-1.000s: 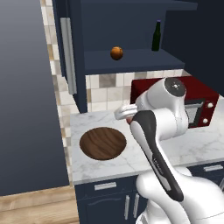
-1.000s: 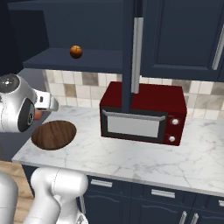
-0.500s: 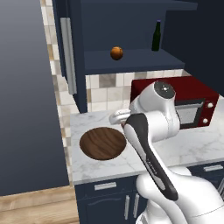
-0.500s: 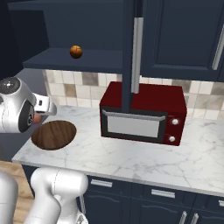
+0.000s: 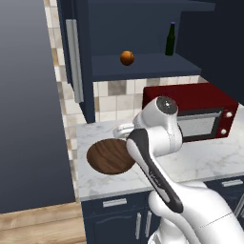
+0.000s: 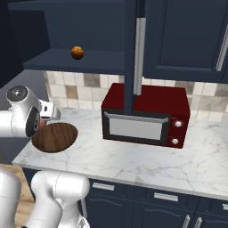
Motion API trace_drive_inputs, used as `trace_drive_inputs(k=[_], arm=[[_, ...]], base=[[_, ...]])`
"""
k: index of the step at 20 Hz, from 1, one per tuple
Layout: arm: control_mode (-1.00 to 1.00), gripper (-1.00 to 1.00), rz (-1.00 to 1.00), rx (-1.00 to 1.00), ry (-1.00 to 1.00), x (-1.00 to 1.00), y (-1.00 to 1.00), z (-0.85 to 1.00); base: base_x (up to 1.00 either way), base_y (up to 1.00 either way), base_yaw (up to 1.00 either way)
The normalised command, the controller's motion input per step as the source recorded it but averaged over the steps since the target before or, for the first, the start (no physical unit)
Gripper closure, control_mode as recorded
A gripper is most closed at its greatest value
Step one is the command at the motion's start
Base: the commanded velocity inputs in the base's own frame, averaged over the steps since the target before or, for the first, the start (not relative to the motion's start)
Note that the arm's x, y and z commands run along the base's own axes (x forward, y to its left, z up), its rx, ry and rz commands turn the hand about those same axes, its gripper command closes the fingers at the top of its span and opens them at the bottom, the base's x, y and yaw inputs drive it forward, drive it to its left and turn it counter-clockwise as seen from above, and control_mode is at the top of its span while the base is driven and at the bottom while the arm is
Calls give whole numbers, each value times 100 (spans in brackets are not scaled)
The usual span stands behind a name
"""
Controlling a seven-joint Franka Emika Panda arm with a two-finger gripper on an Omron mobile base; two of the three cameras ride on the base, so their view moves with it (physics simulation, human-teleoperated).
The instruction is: Open the cabinet. Pick the peach and orange from the cabinet and place them into the bowl. Then close the cabinet.
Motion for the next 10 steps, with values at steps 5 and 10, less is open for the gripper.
trace_drive_inputs(k=[5, 10], arm=[[-100, 100, 0, 0, 1, 28, 3, -34], [-100, 100, 0, 0, 1, 15, 13, -38]], base=[[0, 0, 0], [0, 0, 0]])
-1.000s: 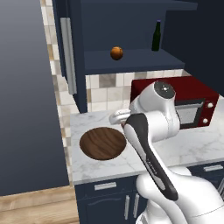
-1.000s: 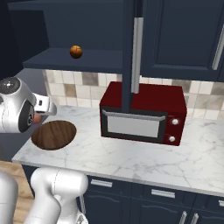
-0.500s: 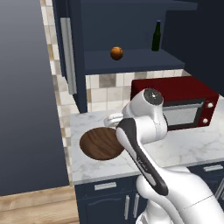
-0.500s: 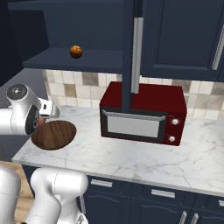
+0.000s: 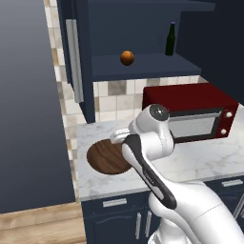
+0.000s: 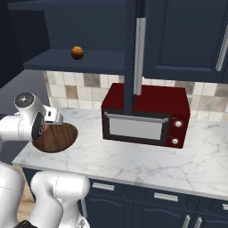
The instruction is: Open the cabinet. Pick the peach and orange from the cabinet and place them into the bowl. Then close the cabinet.
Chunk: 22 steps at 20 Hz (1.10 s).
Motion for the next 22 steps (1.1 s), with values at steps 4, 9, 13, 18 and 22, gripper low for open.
trace_drive_inputs(k=[4, 9, 13, 18, 22], arm=[[-100, 100, 0, 0, 2, 15, 12, -30], [-100, 100, 0, 0, 2, 25, 8, -23], [-100, 100, 0, 0, 0, 31, 10, -27], [-100, 100, 0, 0, 0, 30, 9, -25], [-100, 100, 0, 0, 1, 26, 7, -23]], base=[[0, 0, 0], [0, 0, 0], [0, 0, 0], [0, 0, 0], [0, 0, 0]])
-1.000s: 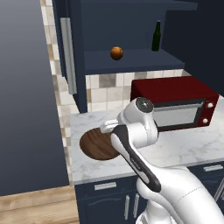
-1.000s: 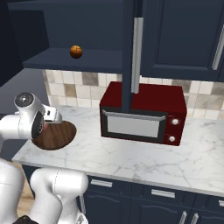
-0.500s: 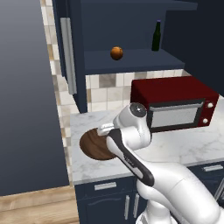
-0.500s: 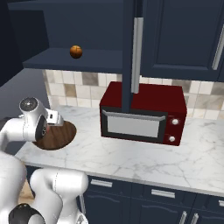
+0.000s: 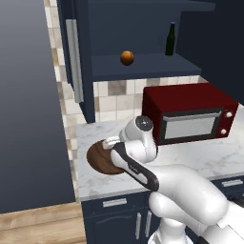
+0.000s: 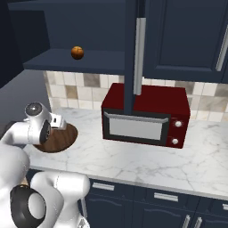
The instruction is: Open the cabinet. Pick the peach and orange from the cabinet and place them into the bowl. Then close the cabinet.
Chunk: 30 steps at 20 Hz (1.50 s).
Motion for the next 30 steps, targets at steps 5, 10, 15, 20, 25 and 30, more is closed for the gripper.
trace_drive_inputs(k=[5, 10, 15, 20, 25, 30], arm=[[-100, 100, 0, 0, 1, 19, 6, -21], [-100, 100, 0, 0, 1, 15, 5, -17], [-100, 100, 0, 0, 1, 14, 4, -17], [-100, 100, 0, 0, 1, 16, 4, -17], [-100, 100, 0, 0, 0, 15, 4, -16], [-100, 100, 0, 0, 0, 14, 5, -19]], base=[[0, 0, 0], [0, 0, 0], [0, 0, 0], [0, 0, 0], [0, 0, 0], [0, 0, 0]])
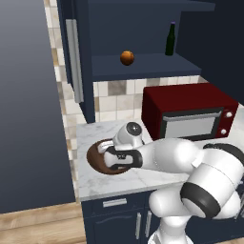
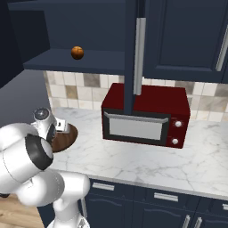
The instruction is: Open the cabinet. Pick the peach and orange from the cabinet and place them into the bowl. Then close the cabinet.
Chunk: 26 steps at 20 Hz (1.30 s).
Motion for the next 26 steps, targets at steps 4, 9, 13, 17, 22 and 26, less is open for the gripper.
trace_drive_inputs(k=[4, 9, 13, 17, 22, 26], arm=[[-100, 100, 0, 0, 1, 7, 7, -19], [-100, 100, 0, 0, 3, 4, 7, -12], [-100, 100, 0, 0, 5, 0, 0, 0], [-100, -100, 0, 0, 5, 2, 0, 0], [-100, -100, 0, 0, 9, 17, 0, 4], [-100, -100, 0, 0, 8, 5, 0, 59]], base=[[0, 0, 0], [0, 0, 0], [0, 0, 0], [0, 0, 0], [0, 0, 0], [0, 0, 0]])
